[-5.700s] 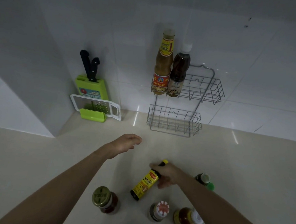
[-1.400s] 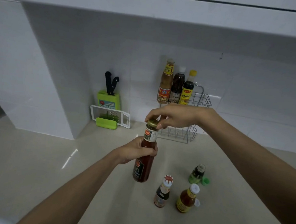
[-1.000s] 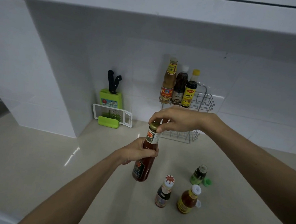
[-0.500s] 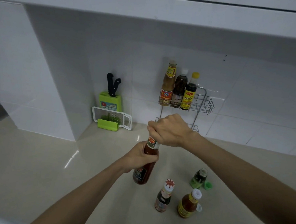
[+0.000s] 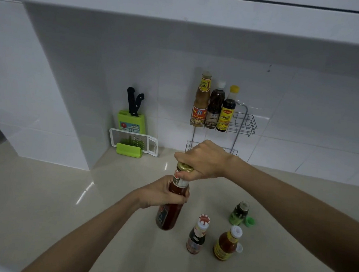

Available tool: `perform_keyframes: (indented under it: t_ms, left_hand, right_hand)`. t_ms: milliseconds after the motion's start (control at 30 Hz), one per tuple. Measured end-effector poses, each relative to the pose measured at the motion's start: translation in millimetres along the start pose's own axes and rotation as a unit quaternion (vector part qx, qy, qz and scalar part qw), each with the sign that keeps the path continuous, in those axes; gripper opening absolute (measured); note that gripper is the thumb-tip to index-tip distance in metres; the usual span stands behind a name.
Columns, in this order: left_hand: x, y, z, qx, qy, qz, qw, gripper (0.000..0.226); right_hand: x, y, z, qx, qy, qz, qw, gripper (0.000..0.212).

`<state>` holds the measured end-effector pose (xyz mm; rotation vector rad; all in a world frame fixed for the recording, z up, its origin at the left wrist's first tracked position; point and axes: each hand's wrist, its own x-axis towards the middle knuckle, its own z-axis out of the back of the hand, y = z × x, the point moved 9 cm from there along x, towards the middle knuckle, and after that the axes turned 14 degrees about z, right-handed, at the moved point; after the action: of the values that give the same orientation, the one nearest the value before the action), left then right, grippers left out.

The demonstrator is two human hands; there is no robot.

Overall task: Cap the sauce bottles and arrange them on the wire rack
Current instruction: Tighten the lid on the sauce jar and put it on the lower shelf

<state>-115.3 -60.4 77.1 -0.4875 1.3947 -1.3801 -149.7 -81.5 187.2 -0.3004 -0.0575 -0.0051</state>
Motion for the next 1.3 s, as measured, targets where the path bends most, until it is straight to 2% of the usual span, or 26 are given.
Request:
perform_keyframes:
  t_ms: [100, 233, 300, 367, 433, 500, 533, 600, 633, 667, 700, 767, 867, 933, 1033, 1133, 1233, 1300]
  left_hand:
    - [7.0, 15.6, 11.0, -0.053, -0.111, 0.014, 0.992, 0.009]
    - [1.9, 27.2, 19.3, -0.080, -0.306, 0.042, 0.948, 0.015]
    - [-0.8, 25.3, 16.6, -0.055, -0.345, 0.037, 0.936, 0.024]
    - [3.6, 29.8, 17.0, -0.055, -0.315, 0.045, 0.947, 0.019]
    - [9.2, 28.4, 14.9, -0.054, -0.212, 0.035, 0.975, 0.010]
    - [11.2, 22.2, 11.8, -0.020, -0.138, 0.023, 0.990, 0.012]
    - [11.0, 19.4, 12.7, -0.004, -0.147, 0.026, 0.989, 0.013]
    - [8.7, 12.7, 22.1, 0.001, -0.249, 0.030, 0.968, 0.015]
    - [6.7, 9.9, 26.8, -0.004, -0.310, 0.025, 0.950, 0.015]
    - [4.4, 7.2, 28.6, -0.014, -0.357, 0.018, 0.934, 0.016]
    - [3.1, 4.4, 28.5, -0.029, -0.380, 0.009, 0.925, 0.018]
    - [9.5, -0.6, 25.6, -0.053, -0.356, 0.004, 0.933, 0.027]
    - [24.2, 3.6, 16.4, -0.049, -0.228, 0.015, 0.972, 0.065]
    - [29.3, 21.8, 16.2, -0.029, -0.199, 0.049, 0.978, 0.076]
    - [36.0, 43.2, 18.2, -0.047, -0.225, 0.075, 0.970, 0.073]
    - [44.8, 44.8, 26.0, -0.081, -0.285, 0.067, 0.953, 0.069]
    - [60.0, 44.9, 33.5, -0.077, -0.309, 0.068, 0.945, 0.071]
    - [74.5, 41.3, 40.0, -0.062, -0.301, 0.070, 0.949, 0.072]
  right_hand:
    - [-0.9, -7.2, -8.8, 0.039, 0.019, -0.115, 0.992, 0.048]
    - [-14.8, -15.3, -26.0, 0.073, 0.026, -0.326, 0.942, 0.047]
    - [-14.9, -12.4, -34.9, 0.070, 0.060, -0.348, 0.933, 0.036]
    - [-16.5, -13.1, -31.6, 0.072, 0.054, -0.339, 0.936, 0.045]
    - [-12.4, -9.8, -19.8, 0.044, 0.000, -0.247, 0.968, 0.057]
    - [-10.8, -1.4, -13.9, 0.045, -0.007, -0.161, 0.986, 0.052]
    - [-14.1, -1.6, -15.5, 0.045, -0.011, -0.164, 0.985, 0.049]
    - [-25.2, -11.9, -16.8, 0.086, -0.071, -0.285, 0.952, 0.043]
    - [-31.4, -19.0, -20.2, 0.121, -0.102, -0.365, 0.918, 0.039]
    - [-33.8, -23.0, -23.7, 0.157, -0.127, -0.416, 0.887, 0.036]
    - [-32.0, -25.9, -26.2, 0.176, -0.133, -0.436, 0.872, 0.032]
    - [-31.2, -33.9, -25.0, 0.206, -0.138, -0.432, 0.867, 0.027]
    - [-38.5, -52.7, -19.0, 0.253, -0.152, -0.398, 0.868, 0.029]
    - [-46.7, -66.2, -18.6, 0.276, -0.158, -0.393, 0.863, 0.029]
    - [-60.2, -82.6, -17.5, 0.312, -0.202, -0.412, 0.832, 0.029]
    - [-72.0, -83.8, -28.9, 0.387, -0.258, -0.440, 0.768, 0.038]
    - [-70.0, -74.6, -58.7, 0.448, -0.210, -0.424, 0.759, 0.044]
    - [-74.7, -80.5, -82.7, 0.480, -0.204, -0.449, 0.726, 0.040]
